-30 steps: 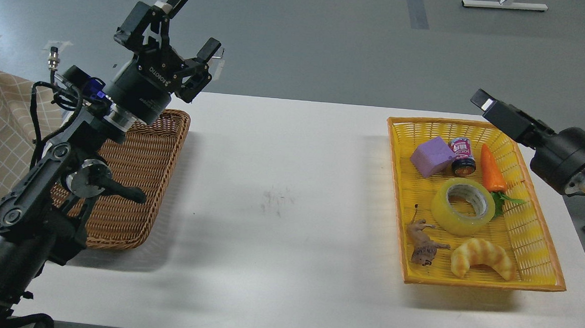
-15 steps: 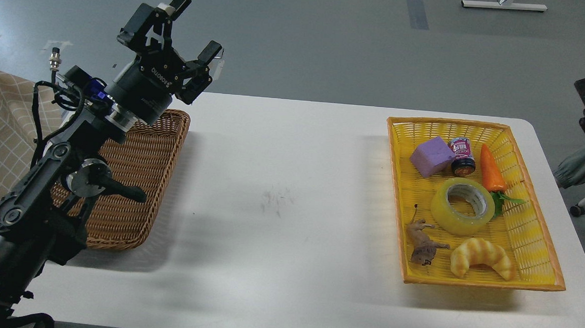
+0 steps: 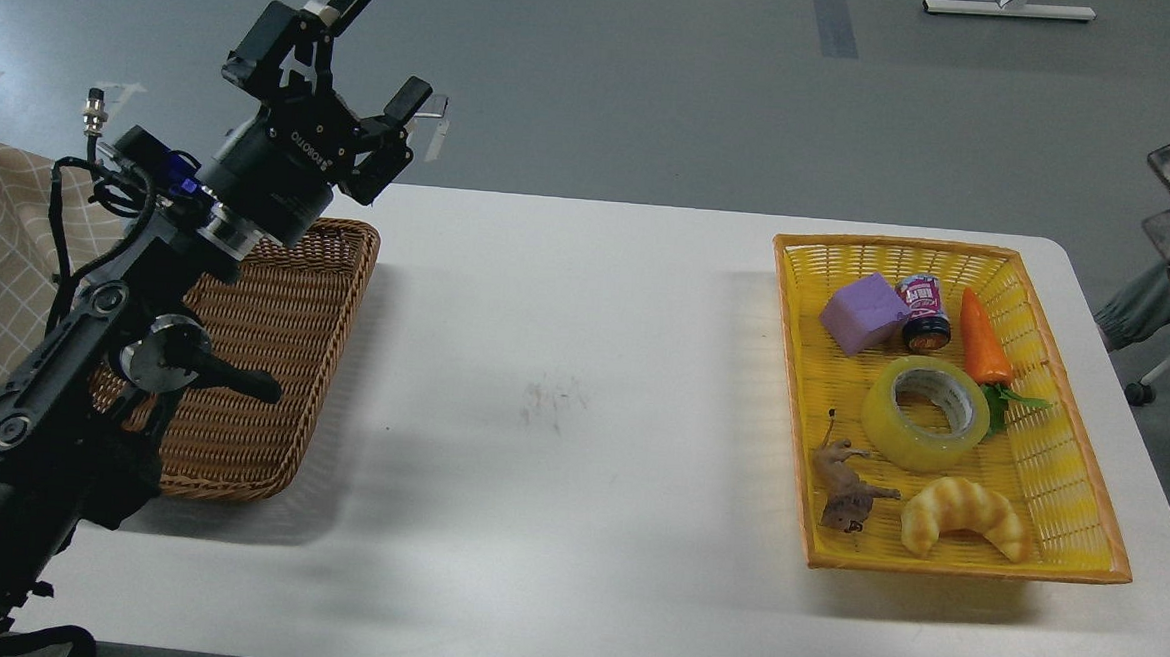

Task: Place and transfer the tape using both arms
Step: 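Swing the right arm outward and lower it toward the yellow tray, then insert the right gripper into the tape roll's hole and grip it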

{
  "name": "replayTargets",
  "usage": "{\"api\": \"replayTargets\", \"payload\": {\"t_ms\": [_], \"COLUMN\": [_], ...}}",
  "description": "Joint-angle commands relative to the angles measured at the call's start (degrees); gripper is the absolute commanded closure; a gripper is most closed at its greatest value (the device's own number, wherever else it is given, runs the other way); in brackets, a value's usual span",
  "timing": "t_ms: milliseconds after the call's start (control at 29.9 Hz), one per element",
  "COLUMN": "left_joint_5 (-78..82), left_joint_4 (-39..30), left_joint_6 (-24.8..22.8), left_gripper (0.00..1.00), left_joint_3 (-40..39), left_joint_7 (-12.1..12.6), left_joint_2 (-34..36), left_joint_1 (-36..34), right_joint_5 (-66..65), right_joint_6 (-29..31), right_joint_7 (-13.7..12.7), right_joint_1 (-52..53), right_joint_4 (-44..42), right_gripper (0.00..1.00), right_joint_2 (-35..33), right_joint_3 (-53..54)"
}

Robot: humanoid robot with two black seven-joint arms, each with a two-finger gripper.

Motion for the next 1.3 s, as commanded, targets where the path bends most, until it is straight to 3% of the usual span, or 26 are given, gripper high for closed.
{"api": "replayTargets", "payload": {"t_ms": [0, 201, 635, 1271], "left_joint_5": [0.00, 0.00, 0.00, -0.09], "left_joint_4": [0.01, 0.01, -0.08, 0.01], "left_joint_6": [-0.01, -0.01, -0.01, -0.19], "left_gripper": [0.02, 0.02, 0.02, 0.02], "left_joint_3": [0.09, 0.09, 0.00, -0.44], "left_joint_7": [0.00, 0.00, 0.00, 0.00], "left_joint_2": [-0.09, 0.00, 0.08, 0.44], "left_joint_1": [0.06, 0.50, 1.11, 1.20], "right_joint_5": [-12.70, -26.84, -27.07, -27.07], "right_joint_6": [1.66, 4.70, 4.70, 4.70], "right_joint_7": [-1.61, -4.33, -5.22, -5.13], "right_joint_1": [0.87, 2.80, 12.12, 13.53], "right_joint_4": [-0.34, -2.09, -15.01, -22.48], "right_gripper": [0.00, 0.00, 0.00, 0.04], "right_joint_2": [-4.28, -4.99, -5.34, -4.38], "right_joint_3": [-5.98, -13.44, -29.88, -31.56]}}
